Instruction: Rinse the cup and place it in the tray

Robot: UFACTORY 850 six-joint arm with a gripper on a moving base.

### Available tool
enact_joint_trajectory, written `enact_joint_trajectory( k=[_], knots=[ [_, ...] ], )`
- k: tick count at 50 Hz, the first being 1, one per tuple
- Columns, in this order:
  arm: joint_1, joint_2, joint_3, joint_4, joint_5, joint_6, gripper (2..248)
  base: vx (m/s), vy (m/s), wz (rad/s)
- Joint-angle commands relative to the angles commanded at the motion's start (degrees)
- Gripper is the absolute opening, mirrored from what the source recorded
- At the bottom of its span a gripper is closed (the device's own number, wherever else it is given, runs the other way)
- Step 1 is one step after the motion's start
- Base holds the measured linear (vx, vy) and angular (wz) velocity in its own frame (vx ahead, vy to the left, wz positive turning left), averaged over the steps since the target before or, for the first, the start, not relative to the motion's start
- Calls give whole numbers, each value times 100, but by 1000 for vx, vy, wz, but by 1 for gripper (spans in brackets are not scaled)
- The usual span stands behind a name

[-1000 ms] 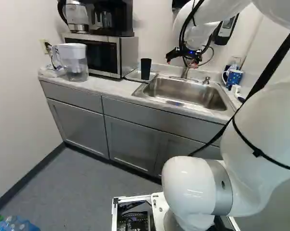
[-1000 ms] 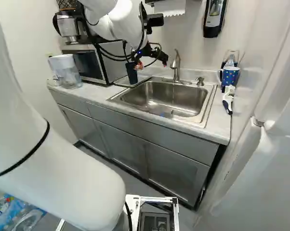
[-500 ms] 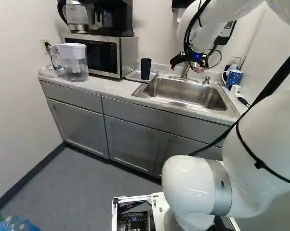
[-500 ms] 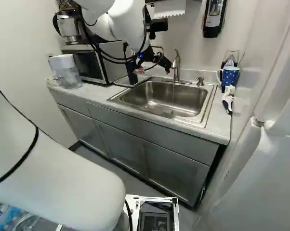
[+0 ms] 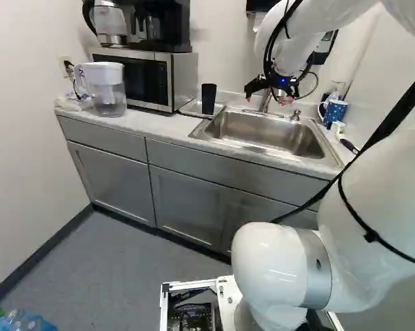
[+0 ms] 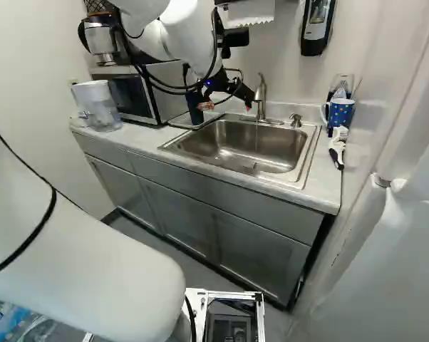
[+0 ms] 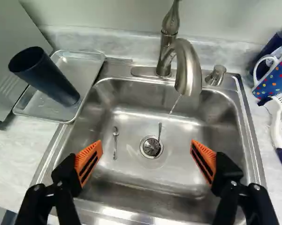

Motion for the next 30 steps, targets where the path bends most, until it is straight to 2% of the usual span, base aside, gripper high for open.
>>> enact_joint_trajectory(
  k=[12,30],
  knots=[
    [8,39,-85,0,0,0,247,0,0,0],
    [54,-95,-437,0,0,0,247,0,0,0]
  ],
)
